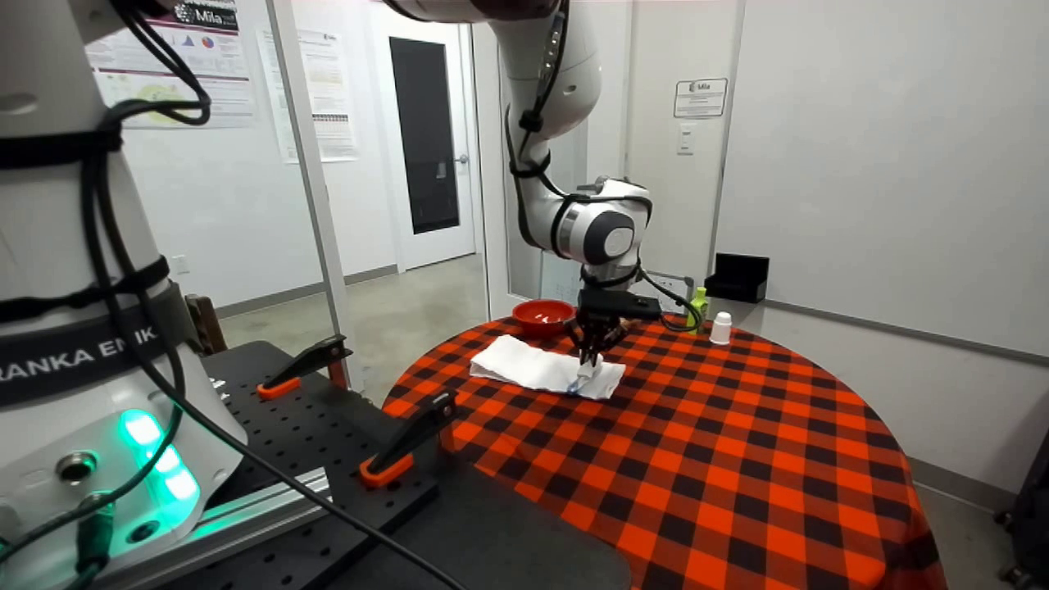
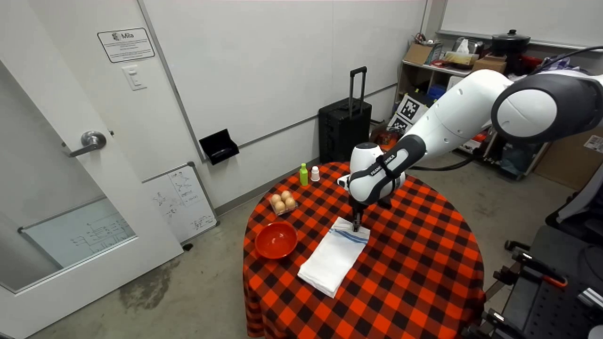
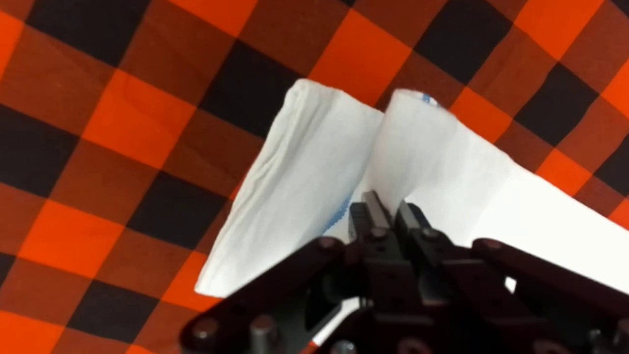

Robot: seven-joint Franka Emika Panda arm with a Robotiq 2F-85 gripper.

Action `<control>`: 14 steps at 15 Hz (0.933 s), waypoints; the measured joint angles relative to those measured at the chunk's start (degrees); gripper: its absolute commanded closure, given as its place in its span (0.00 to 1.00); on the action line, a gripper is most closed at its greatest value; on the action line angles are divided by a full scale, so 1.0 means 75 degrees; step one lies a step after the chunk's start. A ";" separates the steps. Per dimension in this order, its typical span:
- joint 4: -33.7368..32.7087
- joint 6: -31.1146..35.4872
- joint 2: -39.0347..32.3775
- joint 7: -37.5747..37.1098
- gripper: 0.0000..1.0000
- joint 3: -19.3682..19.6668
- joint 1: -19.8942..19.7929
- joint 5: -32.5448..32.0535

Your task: Fold the towel on the table

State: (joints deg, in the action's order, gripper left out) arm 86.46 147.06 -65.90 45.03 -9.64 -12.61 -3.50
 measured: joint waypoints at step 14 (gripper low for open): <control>-0.0783 -0.0007 0.0014 0.0001 0.99 -0.0212 0.0051 0.0000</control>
State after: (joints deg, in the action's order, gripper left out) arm 80.58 147.01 -65.79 45.04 -11.23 -12.23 -3.50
